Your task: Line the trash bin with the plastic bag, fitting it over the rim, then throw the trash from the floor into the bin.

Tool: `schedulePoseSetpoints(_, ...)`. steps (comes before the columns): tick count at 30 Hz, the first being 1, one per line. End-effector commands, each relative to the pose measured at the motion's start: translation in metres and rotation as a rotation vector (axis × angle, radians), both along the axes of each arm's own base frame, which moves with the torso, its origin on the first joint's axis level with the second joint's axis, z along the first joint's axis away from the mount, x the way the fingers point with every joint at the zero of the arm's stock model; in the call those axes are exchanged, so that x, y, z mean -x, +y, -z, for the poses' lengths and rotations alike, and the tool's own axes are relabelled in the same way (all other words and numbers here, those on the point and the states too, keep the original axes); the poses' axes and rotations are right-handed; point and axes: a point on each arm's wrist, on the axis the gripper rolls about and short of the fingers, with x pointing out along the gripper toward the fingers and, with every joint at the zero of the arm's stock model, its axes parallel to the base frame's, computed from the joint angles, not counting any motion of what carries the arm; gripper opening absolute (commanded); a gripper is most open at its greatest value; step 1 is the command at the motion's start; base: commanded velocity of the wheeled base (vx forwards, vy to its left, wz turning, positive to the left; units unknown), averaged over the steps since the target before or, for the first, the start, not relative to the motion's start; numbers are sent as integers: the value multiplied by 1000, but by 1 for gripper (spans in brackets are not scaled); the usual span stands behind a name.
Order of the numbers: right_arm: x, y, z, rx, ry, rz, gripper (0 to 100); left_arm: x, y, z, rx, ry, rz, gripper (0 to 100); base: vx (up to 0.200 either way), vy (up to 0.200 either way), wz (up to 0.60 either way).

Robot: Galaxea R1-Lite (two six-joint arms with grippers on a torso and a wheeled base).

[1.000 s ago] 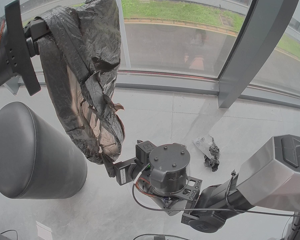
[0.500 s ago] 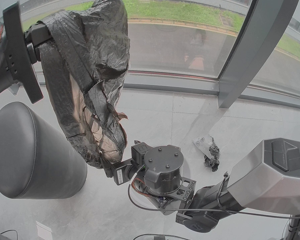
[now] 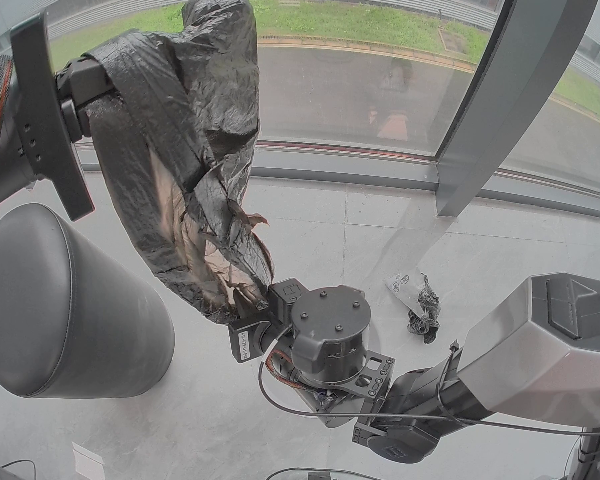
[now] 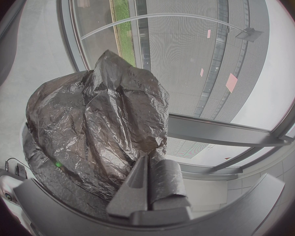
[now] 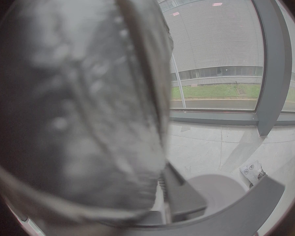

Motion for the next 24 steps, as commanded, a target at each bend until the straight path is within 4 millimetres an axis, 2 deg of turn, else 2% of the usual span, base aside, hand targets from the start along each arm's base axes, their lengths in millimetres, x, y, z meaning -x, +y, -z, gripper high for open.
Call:
schedulePoseSetpoints(1, 1, -2, -2, -2, -2, 1, 0, 0, 1, 0, 1, -1, -1, 0, 0, 0, 0)
schedulePoseSetpoints(6, 7, -9, -4, 18, 5, -3, 0, 1, 1, 0, 1, -1, -2, 0, 0, 0, 0)
schedulePoseSetpoints(10, 19, -29, -13, 54, 4, -23, 0, -1, 1, 6, -19, 6, -11, 0, 0, 0, 0)
schedulePoseSetpoints(11, 28, -41, -17, 74, 2, -51, 0, -2, 0, 13, -39, 22, -14, 0, 0, 0, 0)
schedulePoseSetpoints(15, 47, -68, -25, 123, 6, -164, 0, -5, -1, 31, -67, 42, -18, 0, 0, 0, 0)
schedulePoseSetpoints(16, 48, -69, -25, 125, 6, -168, 0, -5, -1, 32, -67, 42, -18, 0, 0, 0, 0)
schedulePoseSetpoints(17, 54, -80, -26, 139, 14, -202, 0, -6, -2, 40, -71, 37, -16, 0, 0, 0, 0)
schedulePoseSetpoints(19, 55, -86, -26, 146, 22, -210, 0, -7, -3, 44, -78, 35, -15, 0, 0, 0, 0)
schedulePoseSetpoints(20, 59, -95, -25, 159, 41, -225, 0, -8, -4, 54, -101, 39, -16, 0, 0, 0, 0)
schedulePoseSetpoints(24, 63, -107, -29, 126, 89, -245, 0, -9, -7, 73, -165, 68, -8, 0, 0, 0, 0)
